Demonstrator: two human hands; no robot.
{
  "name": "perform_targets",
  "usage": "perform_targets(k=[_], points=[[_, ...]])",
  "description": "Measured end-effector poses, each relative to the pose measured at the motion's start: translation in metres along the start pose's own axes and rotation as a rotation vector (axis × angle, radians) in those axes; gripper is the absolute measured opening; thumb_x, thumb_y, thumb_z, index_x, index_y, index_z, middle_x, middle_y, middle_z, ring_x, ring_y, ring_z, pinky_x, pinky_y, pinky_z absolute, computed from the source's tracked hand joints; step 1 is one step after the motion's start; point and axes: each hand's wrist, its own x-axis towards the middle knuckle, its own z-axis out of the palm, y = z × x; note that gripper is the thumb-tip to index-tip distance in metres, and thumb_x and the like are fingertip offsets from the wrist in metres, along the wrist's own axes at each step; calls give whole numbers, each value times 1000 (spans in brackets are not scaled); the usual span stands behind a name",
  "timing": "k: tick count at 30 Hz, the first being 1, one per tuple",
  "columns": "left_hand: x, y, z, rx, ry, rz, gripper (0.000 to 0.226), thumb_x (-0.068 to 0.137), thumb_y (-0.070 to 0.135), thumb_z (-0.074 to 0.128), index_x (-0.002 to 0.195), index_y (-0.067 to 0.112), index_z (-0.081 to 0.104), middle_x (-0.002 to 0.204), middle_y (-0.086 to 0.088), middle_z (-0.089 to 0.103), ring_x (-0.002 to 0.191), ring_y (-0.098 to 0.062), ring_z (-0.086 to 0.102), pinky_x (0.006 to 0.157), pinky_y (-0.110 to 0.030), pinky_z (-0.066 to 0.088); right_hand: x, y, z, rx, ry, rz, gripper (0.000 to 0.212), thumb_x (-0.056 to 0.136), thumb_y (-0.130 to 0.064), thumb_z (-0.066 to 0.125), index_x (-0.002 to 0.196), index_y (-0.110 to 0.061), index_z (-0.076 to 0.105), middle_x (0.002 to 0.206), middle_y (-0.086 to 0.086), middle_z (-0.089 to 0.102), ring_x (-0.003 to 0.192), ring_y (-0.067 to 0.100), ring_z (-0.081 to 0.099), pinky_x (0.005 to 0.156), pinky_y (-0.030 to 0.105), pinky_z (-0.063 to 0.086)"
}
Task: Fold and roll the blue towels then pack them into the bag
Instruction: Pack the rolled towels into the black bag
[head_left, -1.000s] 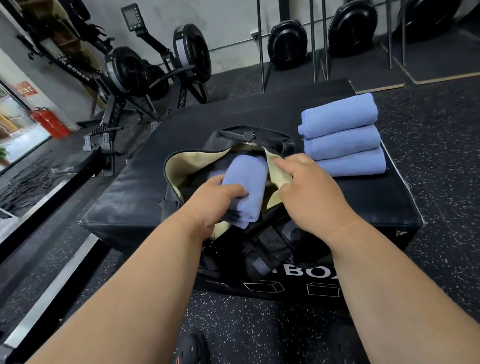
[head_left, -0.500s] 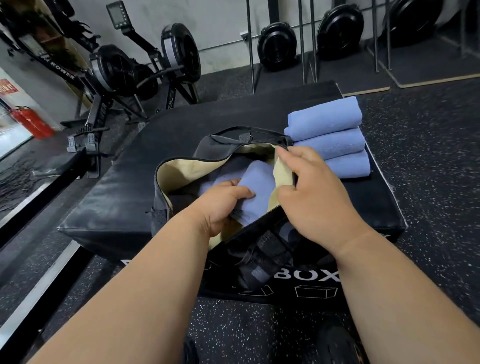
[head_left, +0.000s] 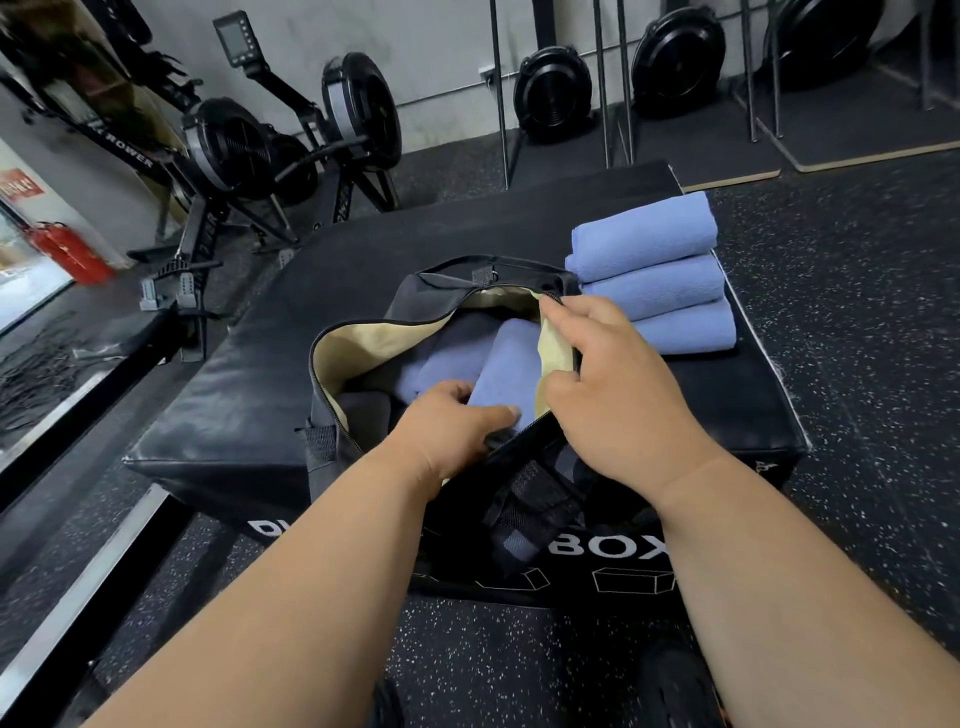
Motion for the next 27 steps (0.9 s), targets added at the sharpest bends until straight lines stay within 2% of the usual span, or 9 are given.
perform_targets(k=[4,5,8,12,15,18,21,23,27], points=[[-4,-5,0,-73,57,-54,23,86,19,84,103,11,71,80,-11,78,65,-24,68,72,-42,63,-1,-2,0,5,-9,1,72,90,-8,53,159,-30,45,150,-23,41,130,2,47,102,24,42],[-2,-4,1,-109,70,-53,18,90,16,81,102,7,71,79,-15,76,65,-24,66,70,-40,63,-1,-2,1,4,-10,0,72,91,-8,53,159,-30,45,150,-23,41,130,2,47,102,24,42],[5,7,11,-215,68,-35,7,101,6,68,99,0,68,83,-20,63,60,-23,56,50,-24,55,-3,-2,2,6,-8,-9,72,91,-9,54,159,-29,45,151,-22,40,130,4,47,101,23,41],[16,10,18,-292,51,-70,9,103,8,66,99,-1,67,91,-21,64,80,-28,63,52,-23,57,-2,-1,2,5,-3,-20,71,92,-9,55,160,-26,43,153,-19,40,134,3,43,101,21,38],[17,5,13,-174,76,-49,17,99,16,73,96,-1,70,77,-13,70,65,-21,65,53,-22,55,-1,-1,3,15,-9,-20,70,93,-9,54,160,-27,44,152,-19,40,134,2,43,102,20,38],[10,3,2,-56,126,-18,22,90,26,81,86,8,69,67,-7,65,51,-17,54,55,-25,51,2,0,5,56,0,-18,65,93,-11,53,155,-33,51,147,-21,42,124,2,49,103,23,42],[-3,10,-12,13,210,45,27,85,33,83,97,12,72,78,-4,73,60,-19,62,72,-39,59,2,0,7,148,42,-4,55,92,-15,54,140,-40,62,133,-22,47,95,3,54,97,27,48],[-16,24,-21,69,297,113,24,84,39,79,100,22,72,85,2,76,69,-18,69,77,-41,62,2,1,5,226,92,23,50,91,-17,54,132,-44,64,125,-22,50,96,2,56,95,27,47],[-44,62,-26,82,361,262,18,85,34,70,84,17,65,81,8,71,71,-24,64,71,-36,55,2,6,-7,353,245,119,36,91,-29,48,115,-48,66,116,-19,58,105,0,58,94,31,49]])
